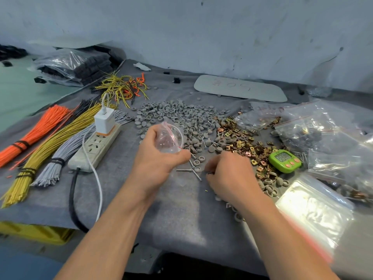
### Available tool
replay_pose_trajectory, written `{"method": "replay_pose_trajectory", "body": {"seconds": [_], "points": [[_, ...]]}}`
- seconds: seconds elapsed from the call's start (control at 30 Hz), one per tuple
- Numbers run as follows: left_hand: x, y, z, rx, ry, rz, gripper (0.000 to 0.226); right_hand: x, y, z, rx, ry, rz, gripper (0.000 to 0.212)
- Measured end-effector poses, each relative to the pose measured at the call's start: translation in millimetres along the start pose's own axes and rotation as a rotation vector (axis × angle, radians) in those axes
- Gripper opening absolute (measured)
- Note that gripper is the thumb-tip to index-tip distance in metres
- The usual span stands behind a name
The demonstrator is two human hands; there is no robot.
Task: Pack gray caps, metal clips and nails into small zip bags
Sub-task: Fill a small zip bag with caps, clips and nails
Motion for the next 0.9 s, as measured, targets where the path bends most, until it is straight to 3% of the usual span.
{"method": "replay_pose_trajectory", "body": {"seconds": [0.17, 0.33, 0.4, 0.5, 0.7, 0.8, 0.9], "points": [[5, 1, 3, 0.021, -0.037, -0.064, 0.06, -1, 3, 0, -0.026, 0.036, 0.045, 0.011], [7, 7, 7, 0.133, 0.115, -0.512, 0.063, -33, 1, 8, -0.124, 0.473, -0.561, 0.007], [13, 8, 8, 0.155, 0.124, -0.614, 0.065, -40, -6, 12, -0.196, 0.528, -0.775, 0.012], [21, 6, 9, 0.151, 0.093, -0.66, 0.066, -37, -18, 13, -0.246, 0.462, -0.791, 0.013], [24, 8, 12, 0.138, 0.051, -0.586, 0.056, -24, -23, 6, -0.219, 0.349, -0.812, 0.017], [18, 7, 10, 0.106, 0.061, -0.529, 0.048, -34, -4, 7, -0.147, 0.499, -0.864, 0.022], [10, 3, 6, -0.004, 0.026, -0.225, 0.041, -42, 28, 11, 0.018, 0.608, -0.667, 0.019]]}}
Point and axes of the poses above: each hand's wrist, its own z-axis away from the middle knuckle, its own x-axis out of the palm, y = z × x, the point moved 8 cm from there along -z, towards the middle knuckle, and after that the axes turned 13 degrees about -x, right-handed, at the moved point
